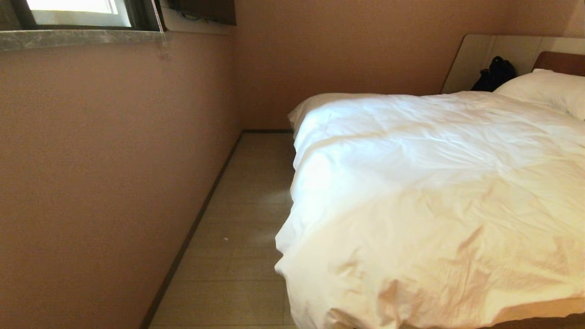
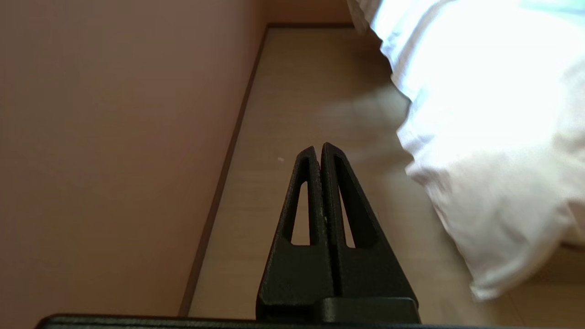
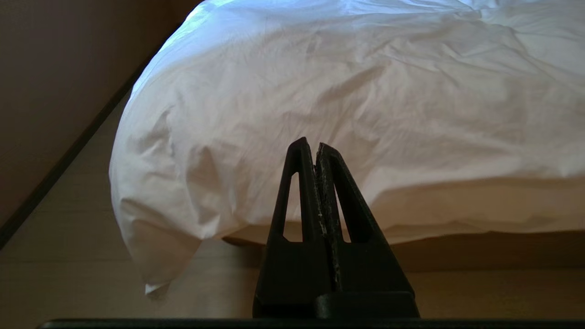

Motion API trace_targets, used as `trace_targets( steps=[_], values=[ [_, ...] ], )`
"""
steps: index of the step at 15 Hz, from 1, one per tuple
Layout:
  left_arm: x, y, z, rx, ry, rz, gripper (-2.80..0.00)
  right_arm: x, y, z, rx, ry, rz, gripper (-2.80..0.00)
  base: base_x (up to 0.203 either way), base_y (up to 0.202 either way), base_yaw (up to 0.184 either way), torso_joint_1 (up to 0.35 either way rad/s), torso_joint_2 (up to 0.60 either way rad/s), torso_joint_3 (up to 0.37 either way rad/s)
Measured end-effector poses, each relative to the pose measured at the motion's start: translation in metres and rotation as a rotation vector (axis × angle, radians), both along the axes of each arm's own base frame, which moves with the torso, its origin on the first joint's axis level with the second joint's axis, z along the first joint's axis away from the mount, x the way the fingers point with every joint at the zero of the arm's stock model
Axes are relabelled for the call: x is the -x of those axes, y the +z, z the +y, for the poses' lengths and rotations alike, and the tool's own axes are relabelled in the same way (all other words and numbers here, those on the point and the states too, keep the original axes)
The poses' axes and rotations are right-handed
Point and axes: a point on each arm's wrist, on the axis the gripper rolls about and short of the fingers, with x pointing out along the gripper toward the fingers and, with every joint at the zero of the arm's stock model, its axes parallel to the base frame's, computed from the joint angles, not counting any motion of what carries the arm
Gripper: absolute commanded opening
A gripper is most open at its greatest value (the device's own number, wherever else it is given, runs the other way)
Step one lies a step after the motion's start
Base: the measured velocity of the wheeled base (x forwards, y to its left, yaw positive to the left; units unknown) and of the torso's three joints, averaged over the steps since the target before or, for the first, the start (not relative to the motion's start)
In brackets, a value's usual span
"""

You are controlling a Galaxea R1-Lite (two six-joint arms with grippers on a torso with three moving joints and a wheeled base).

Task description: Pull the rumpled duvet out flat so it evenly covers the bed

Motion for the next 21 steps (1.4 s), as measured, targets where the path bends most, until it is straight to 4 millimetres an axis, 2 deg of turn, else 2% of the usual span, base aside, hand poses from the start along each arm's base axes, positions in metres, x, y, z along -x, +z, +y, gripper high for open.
trace_targets(
  steps=[4, 21],
  values=[
    [0.0, 0.0, 0.0, 0.001, 0.0, 0.0, -2.8, 0.0, -0.0001, 0.0, 0.0, 0.0, 0.001, -2.8, -0.168, 0.0, 0.002, -0.002, 0.0, 0.003],
    [0.0, 0.0005, 0.0, 0.008, 0.0, -0.005, -2.8, 0.0, -0.0001, 0.0, 0.0, 0.0, 0.001, -2.8, 0.0, 0.0, 0.0, 0.0, 0.0, 0.0]
  ],
)
